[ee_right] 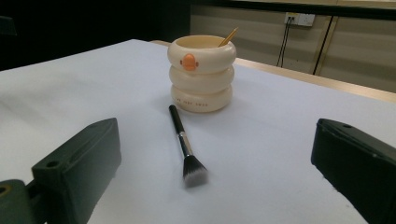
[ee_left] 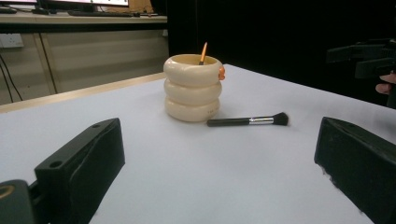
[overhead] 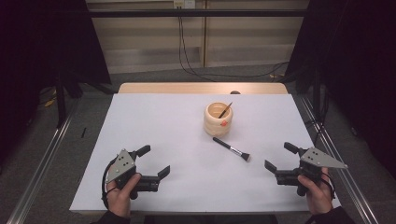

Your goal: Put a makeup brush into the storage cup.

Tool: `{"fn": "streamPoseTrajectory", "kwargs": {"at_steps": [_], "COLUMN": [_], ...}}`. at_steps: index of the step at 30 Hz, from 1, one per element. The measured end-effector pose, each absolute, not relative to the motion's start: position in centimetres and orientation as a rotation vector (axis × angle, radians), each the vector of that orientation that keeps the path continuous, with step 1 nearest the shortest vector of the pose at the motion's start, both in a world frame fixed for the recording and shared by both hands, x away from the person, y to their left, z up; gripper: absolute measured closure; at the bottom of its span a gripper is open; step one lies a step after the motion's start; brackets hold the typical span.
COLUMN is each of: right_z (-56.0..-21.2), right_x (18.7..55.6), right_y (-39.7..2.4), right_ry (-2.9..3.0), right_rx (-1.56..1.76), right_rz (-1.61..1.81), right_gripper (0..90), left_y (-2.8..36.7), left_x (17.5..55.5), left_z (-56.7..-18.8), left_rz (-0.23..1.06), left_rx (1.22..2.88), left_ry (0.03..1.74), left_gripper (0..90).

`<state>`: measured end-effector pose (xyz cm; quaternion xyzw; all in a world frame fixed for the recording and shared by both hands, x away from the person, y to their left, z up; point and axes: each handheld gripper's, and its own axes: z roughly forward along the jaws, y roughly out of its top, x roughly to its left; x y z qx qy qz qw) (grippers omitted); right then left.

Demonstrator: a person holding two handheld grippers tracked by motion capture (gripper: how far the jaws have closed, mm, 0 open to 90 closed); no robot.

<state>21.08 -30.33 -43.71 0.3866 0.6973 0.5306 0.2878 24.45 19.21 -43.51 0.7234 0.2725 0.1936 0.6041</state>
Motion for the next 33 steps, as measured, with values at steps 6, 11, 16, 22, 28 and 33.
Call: {"fn": "streamPoseTrajectory", "kwargs": {"at_steps": [6, 11, 16, 22, 28, 33], "right_z": [-43.6, -43.4, -42.9, -42.3, -41.9, -41.8], "right_x": [21.2, 21.3, 21.8, 23.0, 24.5, 25.8], "right_y": [-30.3, -30.0, -30.0, -30.0, -29.6, -28.9], "right_ry": [1.849, 1.875, 1.875, 1.886, 1.942, 1.976], "right_rx": [1.031, 0.992, 0.982, 0.954, 0.929, 0.920], "right_rz": [1.420, 1.431, 1.454, 1.470, 1.485, 1.496], "right_gripper": [0.5, 0.6, 0.8, 2.1, 1.5, 1.7], "left_y": [19.4, 19.4, 19.3, 19.5, 19.5, 19.3], "left_x": [24.6, 24.6, 24.6, 24.6, 24.6, 24.5], "left_z": [-43.6, -43.6, -43.6, -43.6, -43.6, -43.6], "left_rz": [0.449, 0.441, 0.450, 0.450, 0.453, 0.451], "left_rx": [1.681, 1.663, 1.667, 1.678, 1.680, 1.672], "left_ry": [0.621, 0.638, 0.641, 0.632, 0.626, 0.635], "left_gripper": [1.7, 1.7, 1.7, 1.7, 1.7, 1.7]}}
